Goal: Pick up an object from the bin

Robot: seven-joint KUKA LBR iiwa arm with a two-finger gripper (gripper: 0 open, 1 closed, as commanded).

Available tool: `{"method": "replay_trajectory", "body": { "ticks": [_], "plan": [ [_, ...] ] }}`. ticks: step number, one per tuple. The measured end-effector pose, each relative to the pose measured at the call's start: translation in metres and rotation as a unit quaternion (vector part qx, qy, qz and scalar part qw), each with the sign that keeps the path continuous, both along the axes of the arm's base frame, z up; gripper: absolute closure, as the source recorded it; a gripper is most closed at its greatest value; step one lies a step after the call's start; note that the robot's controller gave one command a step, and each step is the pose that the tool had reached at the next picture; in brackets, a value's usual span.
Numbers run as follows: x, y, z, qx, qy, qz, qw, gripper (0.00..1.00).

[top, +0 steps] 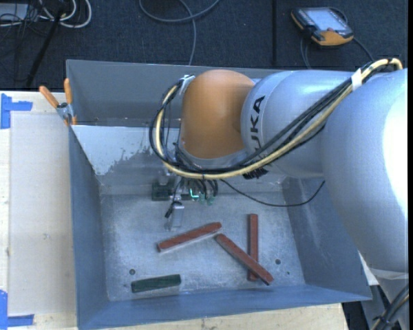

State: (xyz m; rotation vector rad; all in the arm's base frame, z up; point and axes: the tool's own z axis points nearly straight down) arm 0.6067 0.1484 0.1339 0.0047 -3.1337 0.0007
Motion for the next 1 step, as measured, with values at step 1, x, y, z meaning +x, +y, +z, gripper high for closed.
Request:
{"method": "replay_trajectory", "body": {
  "ticks": [1],
  "plan": [
    [0.0005, -0.0001, 0.0021, 0.000, -0.0011, 0.000, 1.0000, 0.00]
  ]
}}
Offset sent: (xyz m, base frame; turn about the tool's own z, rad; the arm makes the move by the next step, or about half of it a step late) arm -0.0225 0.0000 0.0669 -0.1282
